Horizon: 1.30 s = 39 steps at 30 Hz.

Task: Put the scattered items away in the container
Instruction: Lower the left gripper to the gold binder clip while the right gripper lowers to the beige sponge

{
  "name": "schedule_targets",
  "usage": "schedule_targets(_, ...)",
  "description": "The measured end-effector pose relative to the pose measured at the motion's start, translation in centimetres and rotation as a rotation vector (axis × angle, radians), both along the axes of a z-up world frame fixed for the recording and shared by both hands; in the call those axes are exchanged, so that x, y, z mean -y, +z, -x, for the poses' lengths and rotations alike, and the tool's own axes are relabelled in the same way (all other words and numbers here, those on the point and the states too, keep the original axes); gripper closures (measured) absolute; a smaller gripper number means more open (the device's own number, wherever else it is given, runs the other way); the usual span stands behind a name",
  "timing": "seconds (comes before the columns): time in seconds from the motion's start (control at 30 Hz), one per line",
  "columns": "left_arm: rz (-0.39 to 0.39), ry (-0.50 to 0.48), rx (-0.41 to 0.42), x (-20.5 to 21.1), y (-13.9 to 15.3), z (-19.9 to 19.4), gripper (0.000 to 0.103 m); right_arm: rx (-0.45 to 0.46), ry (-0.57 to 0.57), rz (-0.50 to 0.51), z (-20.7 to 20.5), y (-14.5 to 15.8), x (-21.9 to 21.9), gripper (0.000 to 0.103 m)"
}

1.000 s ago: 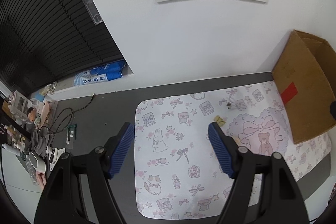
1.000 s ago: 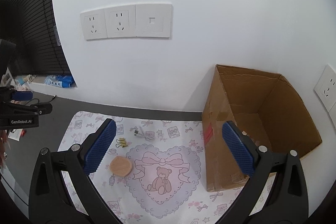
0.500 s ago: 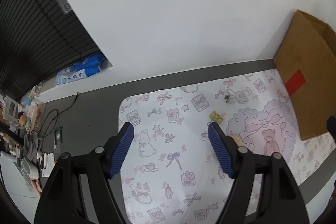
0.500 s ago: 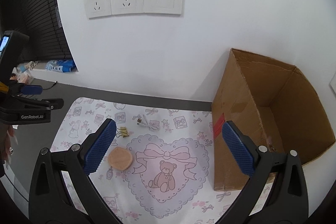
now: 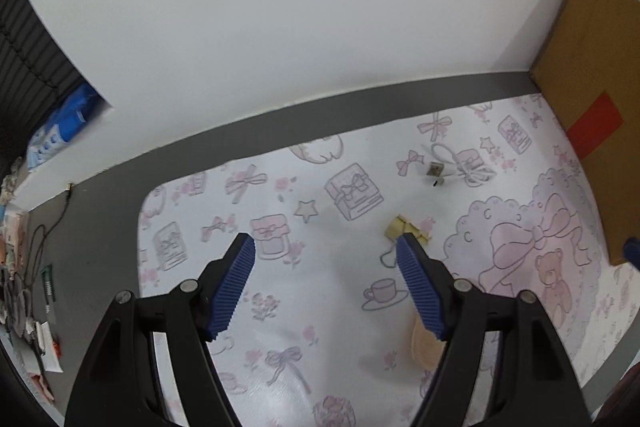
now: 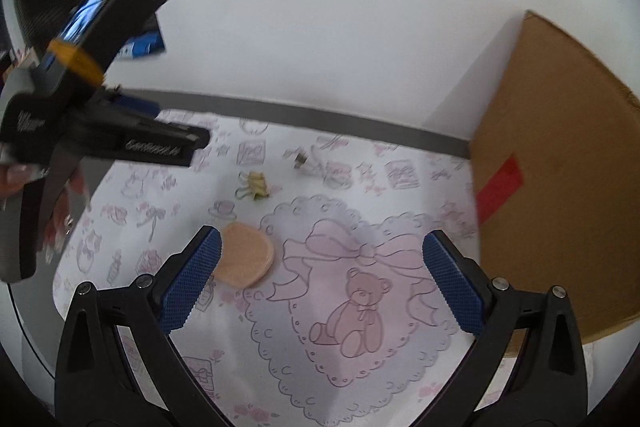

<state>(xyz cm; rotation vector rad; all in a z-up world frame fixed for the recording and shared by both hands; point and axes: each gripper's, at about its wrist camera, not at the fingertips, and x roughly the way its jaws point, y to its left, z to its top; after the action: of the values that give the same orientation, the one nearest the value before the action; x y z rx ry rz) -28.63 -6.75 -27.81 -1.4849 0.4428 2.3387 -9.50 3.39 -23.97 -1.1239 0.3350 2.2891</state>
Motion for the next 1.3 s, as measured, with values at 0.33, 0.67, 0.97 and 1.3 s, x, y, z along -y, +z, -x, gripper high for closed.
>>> schedule_targets(0.33,-0.045,-0.11,0.027,-1.7,-4.0,0.0,0.031,0.026,0.133,0.02,2.4,-5.6,2.4,0.001)
schedule_targets(0.67,-0.036,-0.134,0.014,-2.5,-5.6,0.0,0.014,-0.001,0.123,0.086,3.5,-7.7,2.0,0.001)
schedule_targets(0.97,-0.066,-0.133,0.053,-1.9,-5.4,0.5,0.01,0.007,0.103,0.157,3.9,-8.8,1.8,0.006)
schedule_targets(1.3,-0.079,-0.158,0.037,-2.2,-4.6,-0.2,0.024,0.019,0.056,0.193,3.4,-8.2,1.4,0.041)
